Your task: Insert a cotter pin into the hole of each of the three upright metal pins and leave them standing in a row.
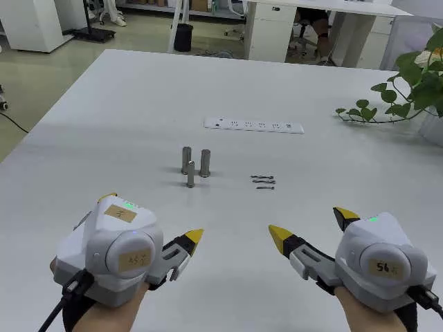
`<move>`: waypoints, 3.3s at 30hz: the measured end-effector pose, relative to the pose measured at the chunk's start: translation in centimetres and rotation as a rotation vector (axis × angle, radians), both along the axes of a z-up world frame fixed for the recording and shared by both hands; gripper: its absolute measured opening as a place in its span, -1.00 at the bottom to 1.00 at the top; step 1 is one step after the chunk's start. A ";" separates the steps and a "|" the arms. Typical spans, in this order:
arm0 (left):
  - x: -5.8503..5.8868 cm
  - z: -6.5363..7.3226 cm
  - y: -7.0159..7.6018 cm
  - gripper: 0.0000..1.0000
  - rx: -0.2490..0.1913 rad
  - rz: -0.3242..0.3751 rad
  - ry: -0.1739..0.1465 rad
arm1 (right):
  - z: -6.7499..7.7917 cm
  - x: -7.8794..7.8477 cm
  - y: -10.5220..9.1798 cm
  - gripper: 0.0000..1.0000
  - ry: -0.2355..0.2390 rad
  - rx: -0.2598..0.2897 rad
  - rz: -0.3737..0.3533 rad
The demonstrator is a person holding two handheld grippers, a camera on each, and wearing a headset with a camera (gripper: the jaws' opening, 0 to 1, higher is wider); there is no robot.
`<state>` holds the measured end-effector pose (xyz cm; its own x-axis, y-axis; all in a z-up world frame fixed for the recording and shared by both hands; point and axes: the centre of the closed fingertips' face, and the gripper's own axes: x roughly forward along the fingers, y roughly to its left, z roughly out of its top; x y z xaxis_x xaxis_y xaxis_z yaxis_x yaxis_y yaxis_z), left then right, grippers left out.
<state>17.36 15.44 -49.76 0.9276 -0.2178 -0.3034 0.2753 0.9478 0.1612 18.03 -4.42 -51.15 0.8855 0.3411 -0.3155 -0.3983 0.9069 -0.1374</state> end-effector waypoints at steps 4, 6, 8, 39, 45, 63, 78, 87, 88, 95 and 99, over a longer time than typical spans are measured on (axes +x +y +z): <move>0.1 -0.1 0.3 0.61 -0.007 0.012 0.005 | 0.0 0.1 0.0 0.40 -0.006 -0.015 -0.002; 0.0 -0.3 0.2 0.62 -0.008 0.011 0.012 | 0.1 0.1 0.0 0.41 -0.008 -0.005 -0.003; 0.0 -0.4 0.1 0.64 -0.009 0.008 0.015 | 0.1 0.2 -0.1 0.44 -0.008 0.002 -0.007; -0.1 -0.3 -0.4 0.81 0.000 -0.011 0.008 | 0.0 0.0 0.9 0.65 -0.021 0.009 0.017; -0.2 -0.4 -0.5 0.81 0.009 -0.017 0.013 | 0.5 0.1 0.6 0.66 -0.040 0.018 0.003; -0.2 -0.4 0.0 0.85 0.017 0.000 0.010 | 0.7 0.3 0.4 0.61 -0.046 0.043 -0.009; -0.2 -0.8 0.1 0.79 0.024 -0.003 0.032 | 0.9 0.4 0.1 0.62 -0.050 0.056 -0.020; 0.4 -0.8 0.7 0.58 -0.029 0.011 0.052 | 1.9 0.6 -0.2 0.59 -0.073 0.093 -0.023; 0.5 -0.9 0.8 0.55 -0.028 0.010 0.053 | 2.0 0.6 -0.2 0.60 -0.070 0.100 -0.020; 2.0 -1.0 1.5 0.30 -0.042 -0.010 0.051 | 1.3 0.7 0.7 0.58 -0.001 0.069 0.018; 3.0 -1.0 1.4 0.17 -0.044 -0.034 0.047 | 1.5 0.9 1.0 0.55 0.007 0.050 0.036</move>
